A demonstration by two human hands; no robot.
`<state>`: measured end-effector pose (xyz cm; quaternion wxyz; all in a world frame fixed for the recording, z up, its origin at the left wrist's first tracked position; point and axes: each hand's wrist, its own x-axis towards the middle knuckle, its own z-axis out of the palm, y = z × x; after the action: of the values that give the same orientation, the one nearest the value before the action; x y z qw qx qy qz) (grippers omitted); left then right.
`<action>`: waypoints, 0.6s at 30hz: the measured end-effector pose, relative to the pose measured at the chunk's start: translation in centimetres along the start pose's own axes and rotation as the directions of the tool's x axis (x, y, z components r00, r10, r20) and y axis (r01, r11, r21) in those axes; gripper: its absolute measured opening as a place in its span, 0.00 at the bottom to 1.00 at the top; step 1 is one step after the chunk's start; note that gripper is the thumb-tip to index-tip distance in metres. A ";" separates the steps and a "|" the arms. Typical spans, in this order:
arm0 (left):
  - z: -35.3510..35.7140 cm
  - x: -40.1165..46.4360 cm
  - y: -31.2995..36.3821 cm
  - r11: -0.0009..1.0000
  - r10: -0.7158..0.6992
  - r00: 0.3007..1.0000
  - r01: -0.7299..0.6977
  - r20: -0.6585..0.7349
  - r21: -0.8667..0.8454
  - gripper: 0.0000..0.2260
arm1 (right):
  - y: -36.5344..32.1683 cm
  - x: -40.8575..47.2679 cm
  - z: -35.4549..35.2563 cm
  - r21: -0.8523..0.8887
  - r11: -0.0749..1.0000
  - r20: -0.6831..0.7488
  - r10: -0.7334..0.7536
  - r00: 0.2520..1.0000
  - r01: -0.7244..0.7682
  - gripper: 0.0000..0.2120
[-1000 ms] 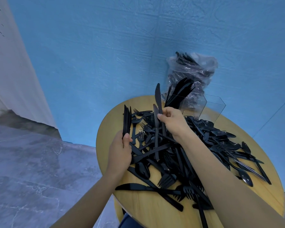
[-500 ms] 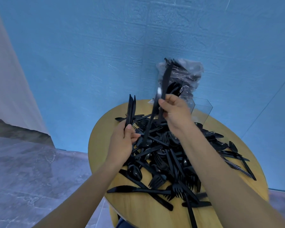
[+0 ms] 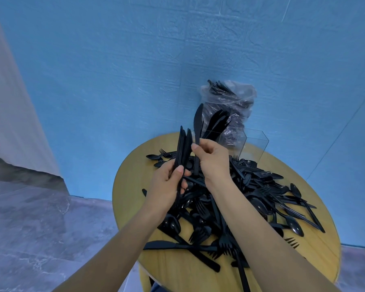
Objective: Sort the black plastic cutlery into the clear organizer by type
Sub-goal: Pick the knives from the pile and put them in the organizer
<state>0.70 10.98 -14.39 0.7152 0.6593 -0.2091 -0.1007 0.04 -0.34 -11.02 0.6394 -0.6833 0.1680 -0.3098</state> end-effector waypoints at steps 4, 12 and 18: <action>-0.6 0.8 -0.2 0.999 -0.032 0.995 0.030 -0.099 -0.029 0.09 | 0.3 -1.1 -1.0 -0.321 0.932 0.035 -0.167 0.985 0.169 0.06; 0.3 1.3 -0.2 1.000 -0.022 0.997 0.022 -0.075 -0.011 0.11 | 1.0 -3.4 0.0 -0.659 0.655 0.329 -0.191 0.925 0.370 0.18; 0.0 1.3 -0.3 0.999 -0.022 0.995 0.026 -0.096 0.041 0.10 | 0.6 -3.1 0.0 -0.559 0.775 0.423 -0.040 0.905 0.295 0.20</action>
<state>1.89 10.41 -14.47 0.7090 0.6808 -0.1689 -0.0731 -2.17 1.52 -12.26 0.3736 -0.9123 0.0663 -0.1541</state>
